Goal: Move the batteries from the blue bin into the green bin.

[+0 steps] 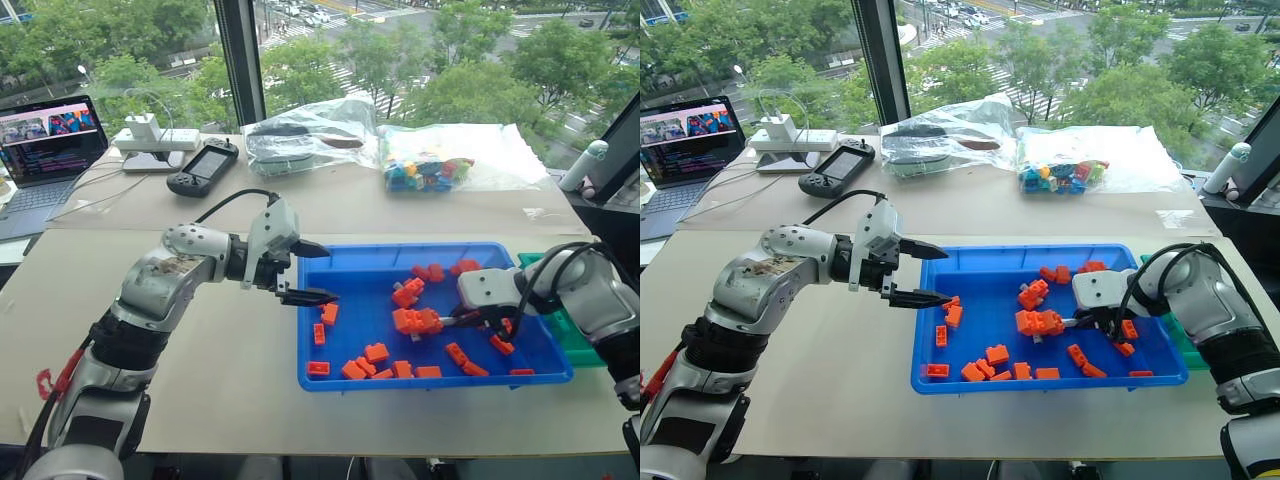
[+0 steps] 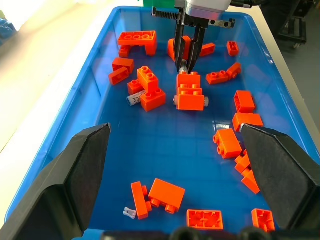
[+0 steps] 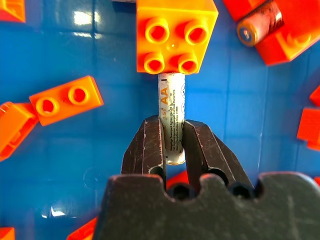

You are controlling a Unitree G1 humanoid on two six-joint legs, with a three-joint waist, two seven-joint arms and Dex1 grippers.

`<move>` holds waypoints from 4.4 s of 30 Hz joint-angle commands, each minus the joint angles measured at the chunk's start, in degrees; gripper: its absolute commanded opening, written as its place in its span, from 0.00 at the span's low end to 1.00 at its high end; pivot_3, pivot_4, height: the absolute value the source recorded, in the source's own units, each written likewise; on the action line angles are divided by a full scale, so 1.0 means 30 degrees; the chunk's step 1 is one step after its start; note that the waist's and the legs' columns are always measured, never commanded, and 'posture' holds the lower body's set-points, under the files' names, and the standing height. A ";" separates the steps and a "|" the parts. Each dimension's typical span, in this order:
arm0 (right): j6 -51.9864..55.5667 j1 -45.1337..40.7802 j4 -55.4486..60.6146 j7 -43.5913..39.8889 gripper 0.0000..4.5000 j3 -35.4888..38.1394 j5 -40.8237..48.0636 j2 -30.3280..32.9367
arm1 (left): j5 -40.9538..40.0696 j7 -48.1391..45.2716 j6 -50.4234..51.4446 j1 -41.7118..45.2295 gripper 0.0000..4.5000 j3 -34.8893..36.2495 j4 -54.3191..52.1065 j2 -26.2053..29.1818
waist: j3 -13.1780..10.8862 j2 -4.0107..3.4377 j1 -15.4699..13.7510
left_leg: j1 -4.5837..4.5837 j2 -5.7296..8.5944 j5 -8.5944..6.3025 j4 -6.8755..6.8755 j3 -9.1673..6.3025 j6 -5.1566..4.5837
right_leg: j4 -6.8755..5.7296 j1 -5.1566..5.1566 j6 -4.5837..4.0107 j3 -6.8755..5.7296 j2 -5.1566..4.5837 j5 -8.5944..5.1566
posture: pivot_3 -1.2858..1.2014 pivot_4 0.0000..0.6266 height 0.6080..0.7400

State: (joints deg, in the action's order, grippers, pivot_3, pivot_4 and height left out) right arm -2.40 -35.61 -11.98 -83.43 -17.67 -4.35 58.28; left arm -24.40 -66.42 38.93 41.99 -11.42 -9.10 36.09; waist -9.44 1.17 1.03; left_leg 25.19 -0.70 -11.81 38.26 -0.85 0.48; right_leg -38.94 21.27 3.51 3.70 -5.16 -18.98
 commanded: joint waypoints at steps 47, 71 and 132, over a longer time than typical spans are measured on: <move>2.2787 0.4990 1.3341 0.8726 0.99 1.4069 1.0716 0.1804 | -0.0363 -0.0558 -0.0693 0.1961 1.00 0.0001 0.1800 -0.1744 | -0.0009 -0.0051 0.0009 | 0.0010 0.0002 -0.0009 -0.0021 0.0008 -0.0015 | 0.0018 -0.0016 0.0001 0.0018 0.0016 0.0000 | 0.52 0.24 0.94; 0.9017 0.3396 0.6452 0.3851 0.99 0.2282 0.5611 0.0174 | 0.0381 -0.0120 -0.0783 0.1272 1.00 0.0158 0.1489 -0.0963 | -0.0011 -0.0047 0.0001 | 0.0023 0.0001 -0.0008 0.0005 -0.0009 -0.0013 | 0.0019 0.0000 0.0001 0.0002 0.0015 0.0000 | 0.52 0.24 0.94; 1.4232 0.4216 1.0741 0.6168 1.00 0.3102 0.7599 0.0915 | 0.0823 -0.0698 -0.1645 0.1758 1.00 0.0007 0.2377 -0.1302 | -0.0017 -0.0030 -0.0082 | 0.0032 0.0015 -0.0016 0.0024 -0.0027 -0.0027 | 0.0013 -0.0006 0.0001 -0.0009 0.0005 0.0000 | 0.52 0.24 0.94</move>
State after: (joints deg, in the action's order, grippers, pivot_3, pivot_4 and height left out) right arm 42.26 -22.22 20.54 -64.29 -8.36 19.51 60.96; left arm -21.62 -68.72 34.86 47.01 -12.37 -0.35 32.19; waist -9.50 1.08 0.78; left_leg 25.28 -0.66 -11.86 38.33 -0.93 0.40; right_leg -38.90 21.25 3.51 3.68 -5.14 -18.98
